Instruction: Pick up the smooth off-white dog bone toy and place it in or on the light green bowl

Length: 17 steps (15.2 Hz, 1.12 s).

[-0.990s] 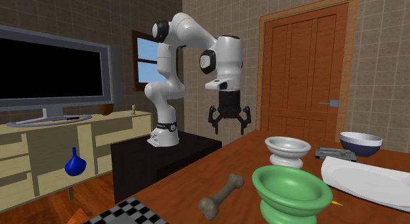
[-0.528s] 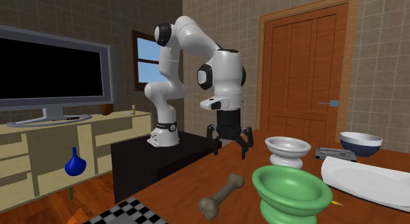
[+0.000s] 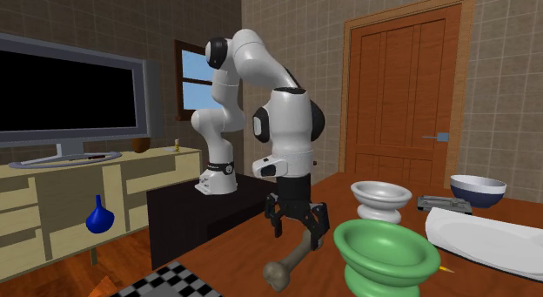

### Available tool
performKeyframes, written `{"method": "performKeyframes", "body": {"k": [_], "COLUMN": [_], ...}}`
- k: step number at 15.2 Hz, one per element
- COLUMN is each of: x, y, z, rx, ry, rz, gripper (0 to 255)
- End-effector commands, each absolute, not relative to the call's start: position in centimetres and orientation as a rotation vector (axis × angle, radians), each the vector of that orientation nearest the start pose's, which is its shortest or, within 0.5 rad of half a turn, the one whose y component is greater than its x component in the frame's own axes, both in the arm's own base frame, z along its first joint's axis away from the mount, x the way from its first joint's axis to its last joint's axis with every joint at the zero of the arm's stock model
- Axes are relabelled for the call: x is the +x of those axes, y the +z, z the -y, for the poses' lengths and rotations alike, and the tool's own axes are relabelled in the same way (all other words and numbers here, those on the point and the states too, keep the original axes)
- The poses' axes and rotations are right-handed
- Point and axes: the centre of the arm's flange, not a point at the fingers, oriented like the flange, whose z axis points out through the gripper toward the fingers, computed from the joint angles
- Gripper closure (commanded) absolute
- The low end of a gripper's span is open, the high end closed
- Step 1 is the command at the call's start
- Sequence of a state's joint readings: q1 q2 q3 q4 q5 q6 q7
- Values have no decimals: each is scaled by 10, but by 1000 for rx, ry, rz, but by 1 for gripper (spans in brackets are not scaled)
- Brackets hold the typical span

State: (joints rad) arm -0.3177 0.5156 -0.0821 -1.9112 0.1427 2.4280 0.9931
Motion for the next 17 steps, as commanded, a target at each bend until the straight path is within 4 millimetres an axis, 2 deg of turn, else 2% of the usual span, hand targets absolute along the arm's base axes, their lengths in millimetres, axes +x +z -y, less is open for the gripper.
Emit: {"method": "performKeyframes", "body": {"k": [1,5,13,14,17], "x": [582,582,582,582,582], "y": [215,191,191,191,191], "z": [245,244,244,244,244], "rx": [-2264,-2264,-2264,-2264,-2264], "ry": [16,16,16,16,16], "rz": [-2102,-2102,-2102,-2102,-2102], "gripper": [0,0,0,255,255]}}
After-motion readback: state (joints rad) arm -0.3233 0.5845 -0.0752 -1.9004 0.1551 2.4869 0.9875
